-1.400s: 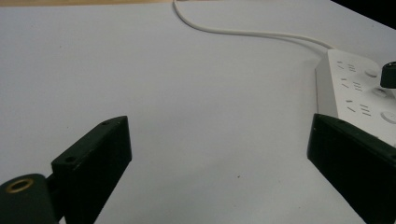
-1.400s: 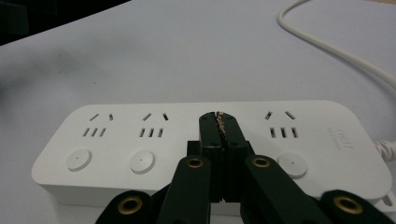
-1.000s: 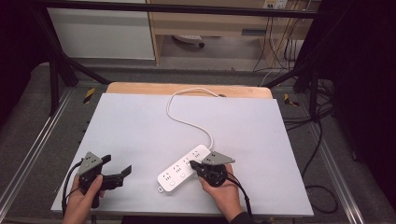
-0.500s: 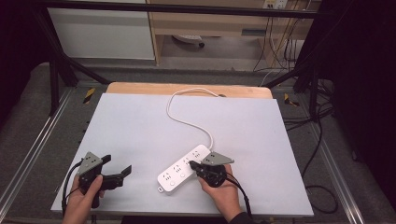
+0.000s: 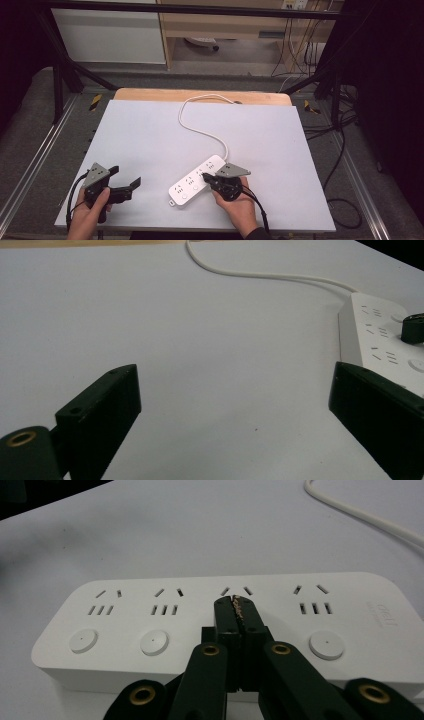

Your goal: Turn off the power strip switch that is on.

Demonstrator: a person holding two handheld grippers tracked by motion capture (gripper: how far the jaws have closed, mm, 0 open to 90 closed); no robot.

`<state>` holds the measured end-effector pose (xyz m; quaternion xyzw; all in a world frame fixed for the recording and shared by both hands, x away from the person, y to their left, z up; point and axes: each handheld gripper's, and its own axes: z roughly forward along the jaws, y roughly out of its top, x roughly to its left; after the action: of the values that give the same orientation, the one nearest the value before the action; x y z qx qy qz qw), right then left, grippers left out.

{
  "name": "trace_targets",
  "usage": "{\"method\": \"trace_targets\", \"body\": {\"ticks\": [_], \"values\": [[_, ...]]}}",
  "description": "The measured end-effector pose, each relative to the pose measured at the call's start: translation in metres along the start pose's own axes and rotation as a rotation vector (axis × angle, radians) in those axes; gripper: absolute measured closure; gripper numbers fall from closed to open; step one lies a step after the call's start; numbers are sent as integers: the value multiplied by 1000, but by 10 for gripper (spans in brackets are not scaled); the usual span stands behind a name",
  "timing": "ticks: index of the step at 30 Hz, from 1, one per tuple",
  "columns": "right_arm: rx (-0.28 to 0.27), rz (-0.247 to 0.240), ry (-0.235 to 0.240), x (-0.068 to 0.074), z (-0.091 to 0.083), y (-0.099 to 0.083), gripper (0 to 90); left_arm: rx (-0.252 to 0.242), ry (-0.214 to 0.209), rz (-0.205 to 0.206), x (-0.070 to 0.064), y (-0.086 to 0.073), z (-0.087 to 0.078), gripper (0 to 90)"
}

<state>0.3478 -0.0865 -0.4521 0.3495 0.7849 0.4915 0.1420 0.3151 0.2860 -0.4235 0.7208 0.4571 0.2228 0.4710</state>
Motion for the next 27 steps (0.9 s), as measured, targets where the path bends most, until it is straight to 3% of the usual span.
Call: {"method": "trace_targets", "body": {"ticks": [27], "values": [[-2,-34,1,0,0,-1,900,13,6,8,0,-1,1,63]]}}
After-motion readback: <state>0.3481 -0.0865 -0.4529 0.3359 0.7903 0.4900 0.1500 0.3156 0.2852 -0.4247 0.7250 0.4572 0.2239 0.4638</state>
